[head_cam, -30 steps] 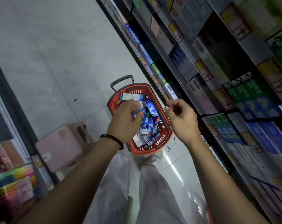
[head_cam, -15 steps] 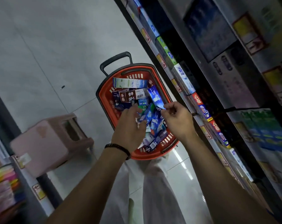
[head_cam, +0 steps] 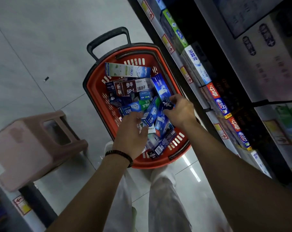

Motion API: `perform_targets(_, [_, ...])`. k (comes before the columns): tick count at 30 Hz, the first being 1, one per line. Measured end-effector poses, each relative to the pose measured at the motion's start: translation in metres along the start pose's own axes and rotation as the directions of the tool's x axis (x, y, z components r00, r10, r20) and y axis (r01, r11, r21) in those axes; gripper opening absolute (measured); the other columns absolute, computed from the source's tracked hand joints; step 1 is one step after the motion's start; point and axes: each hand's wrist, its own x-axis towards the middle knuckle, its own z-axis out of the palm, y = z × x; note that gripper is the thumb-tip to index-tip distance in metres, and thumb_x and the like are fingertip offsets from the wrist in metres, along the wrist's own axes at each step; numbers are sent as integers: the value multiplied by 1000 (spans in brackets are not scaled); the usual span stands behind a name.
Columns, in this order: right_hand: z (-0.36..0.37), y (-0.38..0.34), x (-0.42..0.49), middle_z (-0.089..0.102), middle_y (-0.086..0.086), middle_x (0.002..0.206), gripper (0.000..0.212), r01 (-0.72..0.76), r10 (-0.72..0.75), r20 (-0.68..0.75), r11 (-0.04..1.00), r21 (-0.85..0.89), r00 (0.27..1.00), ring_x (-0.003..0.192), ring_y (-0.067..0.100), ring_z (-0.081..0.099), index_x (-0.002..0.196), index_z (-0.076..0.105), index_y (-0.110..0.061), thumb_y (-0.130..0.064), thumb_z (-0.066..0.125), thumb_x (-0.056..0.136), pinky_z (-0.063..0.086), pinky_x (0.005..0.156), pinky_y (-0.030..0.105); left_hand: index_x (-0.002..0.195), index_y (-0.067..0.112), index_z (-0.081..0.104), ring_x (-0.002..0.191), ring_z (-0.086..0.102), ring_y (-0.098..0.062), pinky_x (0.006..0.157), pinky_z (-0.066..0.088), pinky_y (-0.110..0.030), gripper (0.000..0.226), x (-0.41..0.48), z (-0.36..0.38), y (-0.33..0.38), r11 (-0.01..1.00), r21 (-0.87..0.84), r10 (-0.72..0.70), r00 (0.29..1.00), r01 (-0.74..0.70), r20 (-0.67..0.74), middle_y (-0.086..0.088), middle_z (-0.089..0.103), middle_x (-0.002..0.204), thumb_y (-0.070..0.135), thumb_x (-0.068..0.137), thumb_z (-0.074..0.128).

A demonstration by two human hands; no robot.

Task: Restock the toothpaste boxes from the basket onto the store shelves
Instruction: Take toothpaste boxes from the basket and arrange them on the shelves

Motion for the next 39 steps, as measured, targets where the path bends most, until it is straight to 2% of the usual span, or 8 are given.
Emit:
perform_targets(5, [8, 4, 7, 67, 6, 128, 58, -27, 29, 58, 999, -47, 998, 98, 21, 73, 142, 59, -20, -20, 85, 90, 66, 78, 37, 133, 25, 56, 98, 64, -17, 93, 57, -44, 35, -10, 9, -10, 999, -24, -23, 1000, 23, -1, 6, 55, 117, 21, 100, 67])
perform_targets(9, [11, 2, 9, 67, 6, 123, 55, -60, 65, 81, 996, -67, 995, 91, 20, 71, 142, 57, -19, -22, 82, 93, 63, 68, 32, 131, 30, 56, 96, 64, -14, 89, 58, -40, 34, -15, 12, -14, 999, -18, -48, 999, 48, 3, 9, 54, 113, 22, 100, 67])
perform_targets(12, [10, 4, 7, 65, 3, 115, 51, -79, 85, 70, 993, -82, 994, 81, 14, 66, 139, 58, -18, -26, 81, 94, 53, 57, 24, 128, 31, 56, 92, 64, -14, 86, 58, -38, 32, -16, 11, -15, 999, -16, -51, 999, 51, 7, 9, 54, 112, 21, 100, 67])
perform_targets(18, [6, 12, -2, 65, 8, 124, 54, -82, 96, 65, 978, -190, 993, 87, 19, 69, 139, 58, -17, -30, 82, 93, 65, 68, 37, 123, 27, 59, 97, 64, -15, 88, 56, -35, 26, -8, 7, -12, 998, -19, -58, 998, 57, -29, 7, 58, 109, 22, 100, 68])
perform_targets(26, [-15, 14, -18, 71, 11, 117, 41, -18, 20, 8, 984, -175, 1000, 99, 28, 72, 132, 63, -15, -28, 78, 95, 65, 80, 45, 122, 26, 59, 95, 65, -15, 82, 50, -24, 24, -12, 4, 2, 997, -38, -63, 997, 61, -42, 5, 57, 112, 20, 100, 67])
perform_targets(29, [-33, 8, -27, 71, 12, 121, 44, 13, -16, -15, 986, -166, 1000, 105, 30, 71, 136, 62, -15, -32, 76, 97, 64, 85, 48, 124, 25, 60, 97, 65, -15, 85, 53, -28, 26, -17, 0, 11, 997, -47, -67, 997, 65, -39, 4, 58, 115, 19, 100, 68])
perform_targets(34, [-79, -10, -51, 72, 12, 125, 43, 8, -11, -27, 996, -90, 1000, 108, 29, 71, 136, 62, -14, -35, 72, 100, 61, 92, 47, 125, 27, 59, 95, 66, -15, 88, 55, -32, 27, -31, -16, 30, 998, -43, -50, 998, 48, -32, 5, 58, 116, 21, 100, 68])
perform_targets(39, [-122, -32, -91, 72, 6, 127, 38, 47, -47, -40, 999, 9, 998, 101, 15, 63, 135, 65, -16, -34, 69, 102, 55, 81, 33, 125, 32, 58, 99, 62, -15, 88, 50, -28, 27, -53, -47, 55, 1000, -4, -12, 1000, 12, -3, 4, 54, 120, 23, 101, 67])
